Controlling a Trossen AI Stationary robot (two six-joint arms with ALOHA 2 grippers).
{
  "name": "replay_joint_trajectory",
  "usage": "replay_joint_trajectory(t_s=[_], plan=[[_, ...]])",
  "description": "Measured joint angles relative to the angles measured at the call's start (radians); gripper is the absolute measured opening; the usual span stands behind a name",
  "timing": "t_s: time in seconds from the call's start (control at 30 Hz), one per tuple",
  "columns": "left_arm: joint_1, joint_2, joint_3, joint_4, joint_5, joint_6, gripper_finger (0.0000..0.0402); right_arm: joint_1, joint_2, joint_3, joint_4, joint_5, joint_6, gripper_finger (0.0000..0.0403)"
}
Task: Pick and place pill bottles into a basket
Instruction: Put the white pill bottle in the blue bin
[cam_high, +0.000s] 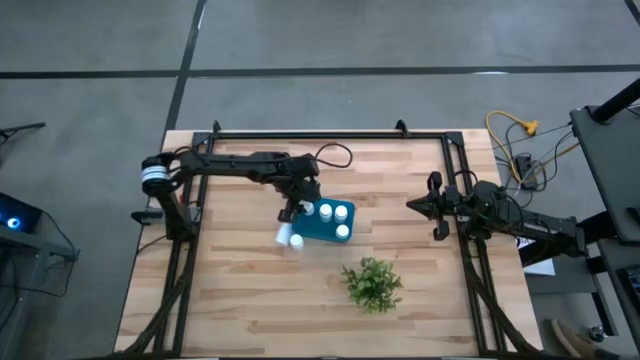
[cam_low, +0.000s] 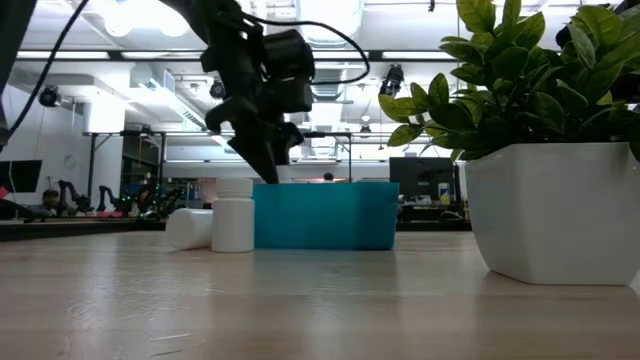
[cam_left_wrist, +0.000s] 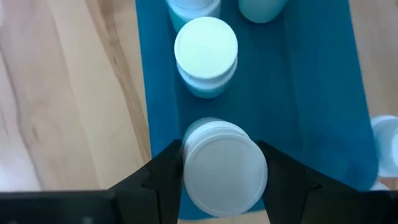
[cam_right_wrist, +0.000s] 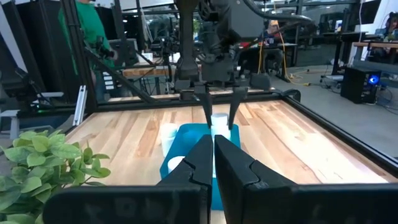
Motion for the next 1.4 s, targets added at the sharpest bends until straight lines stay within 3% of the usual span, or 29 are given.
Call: replay_joint_trajectory(t_s=[0.27,0.77,1.0,1.4], plan=[[0.003,0.063,0.032,-0.001,0.014,0.006,0.0153,0.0,0.0,0.0,0.0,0.0,0.0,0.0009],[0.009,0.067,0.034,0.001,0.014,0.008,0.0153,0.0,0.0,0.0,0.0,0.0,0.0,0.0009],[0.009,0.067,0.033,0.011,0.014,0.005,0.02,0.0,0.0,0.0,0.0,0.0,0.0,0.0009],[0.009,0.067,0.033,0.015,0.013,0.003,0.0209,0.0,0.0,0.0,0.0,0.0,0.0,0.0009]])
